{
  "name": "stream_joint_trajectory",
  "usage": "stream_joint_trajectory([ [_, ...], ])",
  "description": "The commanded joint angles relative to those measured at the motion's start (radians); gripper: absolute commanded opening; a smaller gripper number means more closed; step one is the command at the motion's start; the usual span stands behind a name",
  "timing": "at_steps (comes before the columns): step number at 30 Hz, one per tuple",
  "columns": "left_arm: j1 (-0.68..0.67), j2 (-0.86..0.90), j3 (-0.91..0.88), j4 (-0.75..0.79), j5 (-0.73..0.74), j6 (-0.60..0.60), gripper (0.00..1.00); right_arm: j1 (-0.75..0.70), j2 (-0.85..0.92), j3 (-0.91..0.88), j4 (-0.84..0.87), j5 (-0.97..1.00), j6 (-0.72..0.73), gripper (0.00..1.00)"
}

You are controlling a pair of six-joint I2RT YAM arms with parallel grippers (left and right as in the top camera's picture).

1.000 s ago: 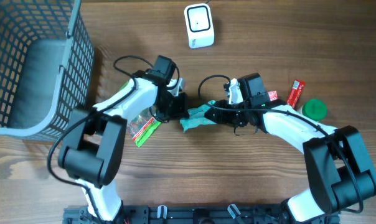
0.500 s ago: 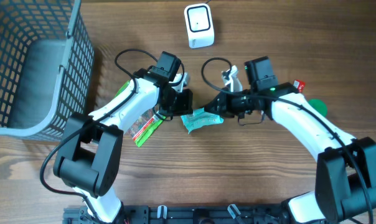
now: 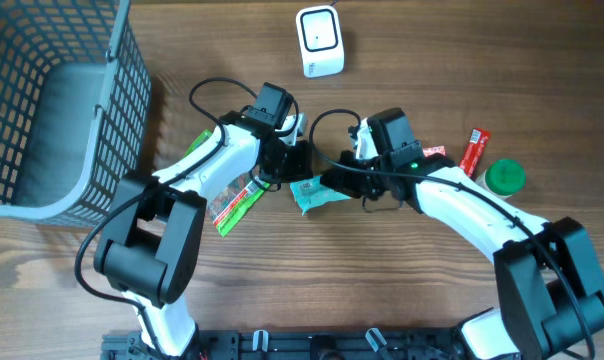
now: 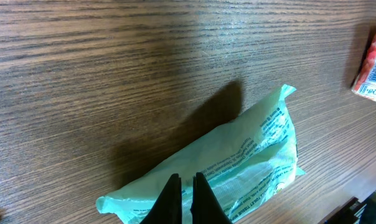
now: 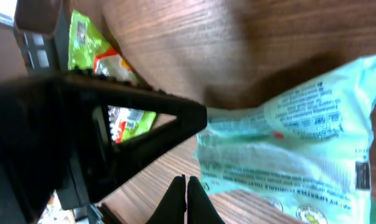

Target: Scan the item barcode

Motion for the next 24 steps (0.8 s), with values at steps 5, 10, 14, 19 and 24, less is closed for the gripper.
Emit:
stream_joint_trajectory([
  [5, -0.021, 0.037, 0.006, 0.003, -0.008, -0.002, 0.04, 0.076, 0.117, -0.008, 0.013, 0.056, 0.031, 0.04],
  [10, -0.037, 0.037, -0.017, 0.027, -0.068, -0.003, 0.04, 0.112, 0.141, -0.008, -0.061, 0.141, 0.06, 0.04],
  [14, -0.037, 0.055, -0.031, 0.053, -0.077, -0.009, 0.04, 0.112, 0.141, -0.041, -0.122, 0.153, 0.078, 0.04],
  [19, -0.026, 0.079, -0.053, 0.13, -0.103, -0.043, 0.04, 0.105, 0.141, -0.115, -0.051, 0.136, 0.157, 0.04],
  [24, 0.105, -0.048, 0.089, -0.026, -0.017, -0.046, 0.04, 0.105, 0.141, -0.114, 0.003, 0.057, 0.001, 0.04],
])
